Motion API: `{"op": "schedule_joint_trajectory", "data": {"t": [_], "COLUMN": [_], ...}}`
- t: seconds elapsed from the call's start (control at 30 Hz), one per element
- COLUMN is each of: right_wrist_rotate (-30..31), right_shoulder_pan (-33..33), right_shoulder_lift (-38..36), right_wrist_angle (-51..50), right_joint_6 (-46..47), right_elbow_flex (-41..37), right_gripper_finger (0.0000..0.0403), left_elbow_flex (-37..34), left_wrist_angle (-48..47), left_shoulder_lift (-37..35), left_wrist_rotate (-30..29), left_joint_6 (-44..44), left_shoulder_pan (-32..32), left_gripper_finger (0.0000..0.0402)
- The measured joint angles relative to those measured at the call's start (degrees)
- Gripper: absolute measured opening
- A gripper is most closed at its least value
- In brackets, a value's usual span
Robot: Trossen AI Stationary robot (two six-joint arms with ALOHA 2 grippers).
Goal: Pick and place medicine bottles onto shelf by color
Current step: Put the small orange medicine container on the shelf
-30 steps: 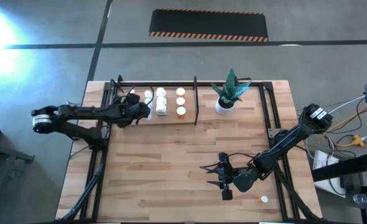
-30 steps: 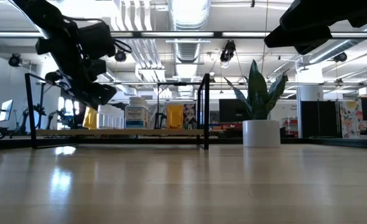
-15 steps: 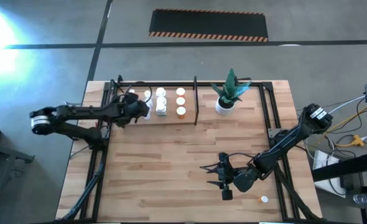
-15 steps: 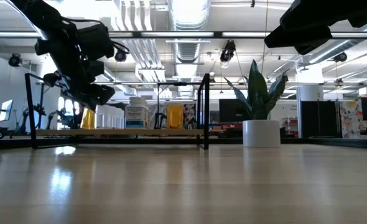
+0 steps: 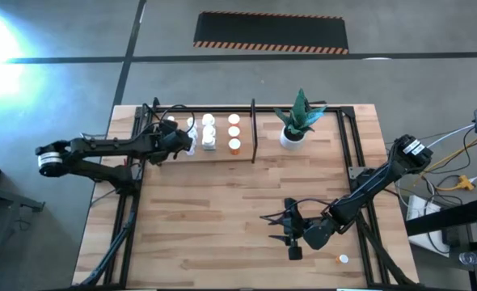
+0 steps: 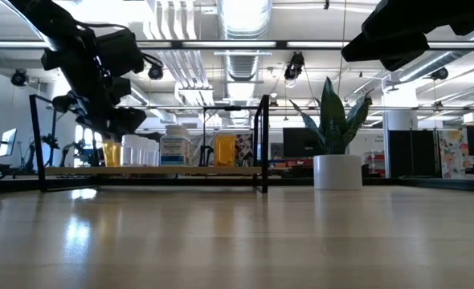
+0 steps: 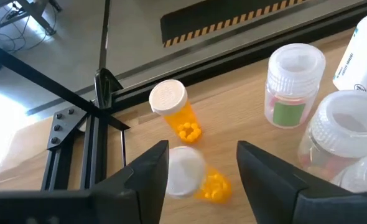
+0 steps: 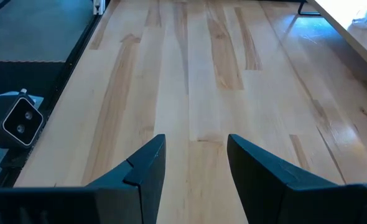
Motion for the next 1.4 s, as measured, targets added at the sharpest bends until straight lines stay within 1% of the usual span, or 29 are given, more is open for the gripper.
{"op": "schedule_joint_trajectory", "data": {"t": [0.3, 0.57, 0.67, 0.73, 0.83, 0.9, 0.93, 1.0, 1.07, 1.13, 1.17, 1.23, 1.33, 1.4], "right_wrist_rotate": [0.00, 0.00, -0.01, -0.02, -0.01, 0.02, 0.05, 0.07, 0.13, 0.54, 1.15, 2.50, 3.17, 3.17], "right_shoulder_pan": [0.00, 0.03, 0.38, 0.83, 1.89, 2.70, 3.02, 3.66, 3.95, 3.96, 3.96, 3.87, 3.87, 3.87], "right_shoulder_lift": [0.00, -0.03, -0.41, -1.16, -2.84, -4.29, -4.86, -5.76, -6.25, -6.38, -6.30, -5.95, -5.43, -5.25], "right_wrist_angle": [0.00, -0.62, -2.11, -3.35, -6.36, -8.56, -9.11, -9.38, -9.50, -9.46, -9.52, -9.48, -9.51, -9.40], "right_joint_6": [-0.04, -0.16, -0.15, 0.24, 1.70, 3.05, 3.48, 3.49, 3.29, 3.01, 2.98, 2.78, 2.64, 2.69], "right_elbow_flex": [0.00, 0.06, 0.35, 0.42, 0.42, 0.42, 0.42, 0.32, 0.15, 0.15, 0.15, 0.15, 0.15, 0.15], "right_gripper_finger": [0.0162, 0.0162, 0.0162, 0.0162, 0.0162, 0.0162, 0.0162, 0.0162, 0.0162, 0.0162, 0.0162, 0.0162, 0.0162, 0.0162], "left_elbow_flex": [0.78, 5.63, 8.38, 10.07, 12.66, 14.10, 14.84, 16.41, 17.96, 18.95, 19.04, 18.52, 17.66, 17.64], "left_wrist_angle": [-0.10, -1.20, -2.13, -2.37, -3.34, -5.22, -6.84, -11.57, -18.47, -25.37, -28.07, -29.66, -28.81, -27.41], "left_shoulder_lift": [-0.35, -3.18, -5.57, -7.27, -9.65, -10.62, -10.85, -10.92, -10.13, -8.69, -7.91, -6.48, -3.70, -1.57], "left_wrist_rotate": [0.46, 5.99, 9.61, 13.25, 21.23, 26.97, 28.57, 29.13, 29.00, 27.67, 26.07, 23.02, 22.34, 21.40], "left_joint_6": [0.71, 9.13, 12.43, 14.94, 19.07, 21.19, 21.24, 18.88, 14.20, 8.88, 6.42, 3.31, 3.62, 4.36], "left_shoulder_pan": [0.00, 0.00, -0.39, -1.38, -4.19, -7.25, -9.05, -12.63, -15.30, -16.54, -16.74, -16.64, -16.00, -15.81], "left_gripper_finger": [0.0174, 0.0174, 0.0174, 0.0172, 0.0165, 0.0155, 0.0149, 0.0135, 0.0117, 0.0096, 0.0084, 0.0058, 0.0020, 0.0006]}}
